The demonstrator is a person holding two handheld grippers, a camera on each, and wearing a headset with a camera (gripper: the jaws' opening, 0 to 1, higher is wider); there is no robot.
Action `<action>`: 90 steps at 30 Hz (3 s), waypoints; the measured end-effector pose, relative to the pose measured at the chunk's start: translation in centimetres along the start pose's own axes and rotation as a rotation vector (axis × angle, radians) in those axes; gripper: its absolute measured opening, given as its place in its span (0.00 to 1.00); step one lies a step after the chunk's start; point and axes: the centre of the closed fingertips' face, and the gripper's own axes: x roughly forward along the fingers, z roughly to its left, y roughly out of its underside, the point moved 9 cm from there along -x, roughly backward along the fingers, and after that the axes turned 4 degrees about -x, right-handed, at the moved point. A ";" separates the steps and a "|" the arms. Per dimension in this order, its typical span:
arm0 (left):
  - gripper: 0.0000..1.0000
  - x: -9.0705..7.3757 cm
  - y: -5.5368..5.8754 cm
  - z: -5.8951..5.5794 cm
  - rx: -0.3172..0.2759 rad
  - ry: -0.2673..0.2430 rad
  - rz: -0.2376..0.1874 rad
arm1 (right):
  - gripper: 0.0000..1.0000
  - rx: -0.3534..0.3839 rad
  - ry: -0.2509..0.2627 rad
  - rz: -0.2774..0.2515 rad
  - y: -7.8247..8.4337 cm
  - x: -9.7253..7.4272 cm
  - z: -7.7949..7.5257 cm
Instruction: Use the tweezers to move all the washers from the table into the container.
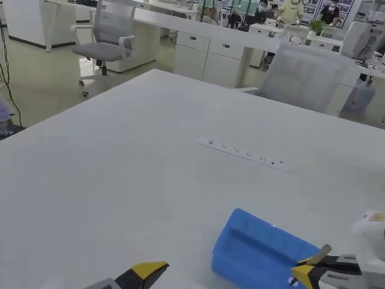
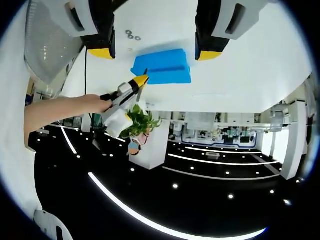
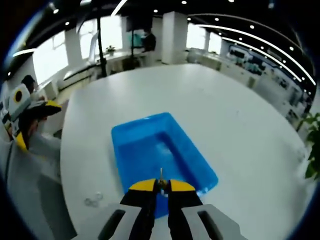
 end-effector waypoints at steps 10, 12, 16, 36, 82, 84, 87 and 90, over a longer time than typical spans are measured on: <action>0.63 0.1 -0.1 -0.2 -0.003 -0.002 0.007 | 0.04 0.002 -0.019 0.040 0.2 1.1 -0.9; 0.63 0.1 -0.1 -0.2 -0.004 -0.003 0.007 | 0.05 -0.004 -0.019 0.047 0.2 1.0 -0.8; 0.63 0.1 -0.1 -0.2 -0.004 -0.001 0.011 | 0.05 -0.016 -0.014 0.040 -0.1 0.3 -0.4; 0.62 0.0 0.0 -0.2 0.002 0.003 0.020 | 0.05 -0.067 -0.168 -0.089 -2.9 -4.6 6.9; 0.59 0.1 0.3 -0.2 -0.008 0.013 0.043 | 0.04 -0.155 -0.203 -0.011 0.9 -0.4 11.0; 0.59 0.1 0.3 -0.2 -0.007 0.013 0.044 | 0.04 -0.092 -0.217 -0.045 0.2 -0.9 10.8; 0.59 0.0 0.4 -0.2 -0.007 0.015 0.043 | 0.04 -0.063 -0.213 -0.073 -0.6 -1.5 10.0; 0.59 0.0 0.4 -0.2 -0.007 0.018 0.045 | 0.04 -0.042 -0.211 -0.104 -1.4 -2.2 9.3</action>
